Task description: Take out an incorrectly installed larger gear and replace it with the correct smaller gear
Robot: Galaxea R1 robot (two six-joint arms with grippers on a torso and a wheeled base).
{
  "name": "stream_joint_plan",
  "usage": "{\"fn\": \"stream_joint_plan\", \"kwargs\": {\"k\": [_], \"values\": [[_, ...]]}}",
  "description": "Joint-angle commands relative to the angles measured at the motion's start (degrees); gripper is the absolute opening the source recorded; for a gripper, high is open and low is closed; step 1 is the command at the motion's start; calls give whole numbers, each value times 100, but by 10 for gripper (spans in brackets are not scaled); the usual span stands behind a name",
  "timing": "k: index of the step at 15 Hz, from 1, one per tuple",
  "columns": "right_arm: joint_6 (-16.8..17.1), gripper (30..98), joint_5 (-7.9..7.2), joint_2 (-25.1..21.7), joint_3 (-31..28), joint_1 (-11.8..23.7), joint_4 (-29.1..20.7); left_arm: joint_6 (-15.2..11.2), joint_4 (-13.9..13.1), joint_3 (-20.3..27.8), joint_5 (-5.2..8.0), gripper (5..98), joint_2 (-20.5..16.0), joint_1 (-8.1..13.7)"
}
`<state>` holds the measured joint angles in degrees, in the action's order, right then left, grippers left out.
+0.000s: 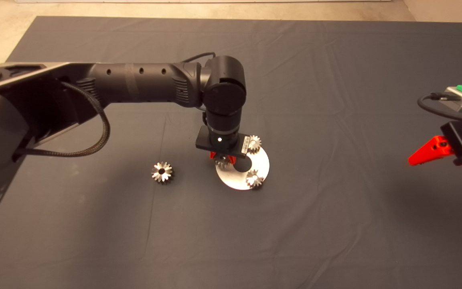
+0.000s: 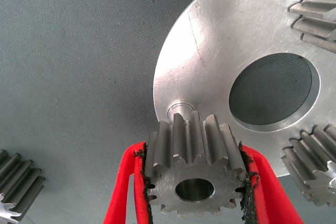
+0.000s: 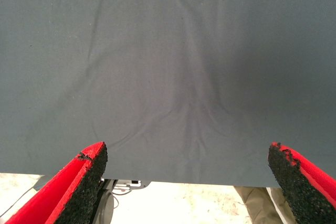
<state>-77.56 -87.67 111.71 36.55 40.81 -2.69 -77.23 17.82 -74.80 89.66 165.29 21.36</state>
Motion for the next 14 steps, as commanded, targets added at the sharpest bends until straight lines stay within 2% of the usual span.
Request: {"fn": "stream_joint_plan", "kwargs": {"k": [1, 4, 7, 14], "values": [[30, 813, -4, -31, -18, 122, -196, -275, 13, 266, 534, 257, 89, -149], [30, 813, -4, -31, -18, 126, -196, -308, 17, 375, 534, 257, 87, -149], [30, 813, -4, -22, -18, 122, -196, -486, 12, 564, 534, 257, 87, -149], [30, 813, -4, -13, -21, 120, -196, -442, 11, 503, 534, 257, -9, -123]]}}
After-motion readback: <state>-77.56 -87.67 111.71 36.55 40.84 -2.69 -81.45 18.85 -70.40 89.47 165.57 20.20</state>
